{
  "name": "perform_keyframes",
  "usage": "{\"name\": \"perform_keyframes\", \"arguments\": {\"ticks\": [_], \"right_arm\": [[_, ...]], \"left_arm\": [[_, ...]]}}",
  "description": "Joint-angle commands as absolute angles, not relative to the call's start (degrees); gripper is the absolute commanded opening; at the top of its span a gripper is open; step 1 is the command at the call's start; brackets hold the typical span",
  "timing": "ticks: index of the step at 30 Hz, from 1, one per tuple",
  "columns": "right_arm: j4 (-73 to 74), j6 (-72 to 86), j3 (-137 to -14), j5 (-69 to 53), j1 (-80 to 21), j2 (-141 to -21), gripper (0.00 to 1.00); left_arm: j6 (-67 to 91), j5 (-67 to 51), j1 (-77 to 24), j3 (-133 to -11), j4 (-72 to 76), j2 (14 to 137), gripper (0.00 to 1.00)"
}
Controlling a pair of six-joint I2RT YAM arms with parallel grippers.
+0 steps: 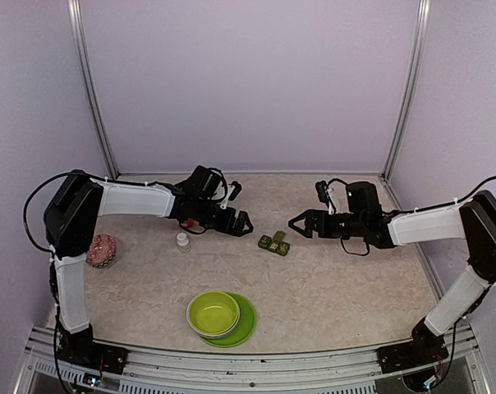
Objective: Sort the pills into containers
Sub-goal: Hold the pill container at the center of the board.
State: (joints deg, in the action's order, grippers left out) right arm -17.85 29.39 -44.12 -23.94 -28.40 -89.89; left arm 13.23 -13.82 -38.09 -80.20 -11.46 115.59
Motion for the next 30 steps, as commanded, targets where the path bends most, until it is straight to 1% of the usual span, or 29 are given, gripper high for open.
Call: {"name": "perform_keyframes", "arguments": {"ticks": [1, 4, 10, 15, 17, 23, 30], "right_arm": [[-20.6, 31.9, -48.3, -28.4, -27.0, -95.1, 0.99], [-21.5, 33.0, -50.7, -30.6, -26.4, -99.0, 0.98], [-22.4, 34.8, -54.4, -33.2, -25.5, -105.4, 0.95], [-22.2, 36.6, -57.4, -34.6, -25.4, -110.1, 0.91], [-22.0, 37.1, -58.4, -34.8, -25.4, -111.3, 0.9], [-20.8, 39.2, -59.9, -34.7, -25.4, -113.9, 0.87], [-20.3, 41.0, -61.2, -35.5, -25.4, -116.3, 0.86]], "left_arm": [[14.2, -17.7, -37.9, -84.7, -8.3, 119.1, 0.99], [14.2, -17.2, -38.2, -85.9, -8.8, 120.7, 0.98], [14.2, -18.3, -38.5, -86.0, -8.3, 122.1, 0.91], [14.2, -21.3, -39.1, -86.1, -7.6, 123.7, 0.86], [14.0, -22.1, -39.6, -86.4, -7.6, 124.4, 0.84], [14.5, -21.6, -39.9, -86.5, -7.3, 125.1, 0.74], [15.2, -21.0, -39.7, -87.1, -7.2, 126.2, 0.65]]}}
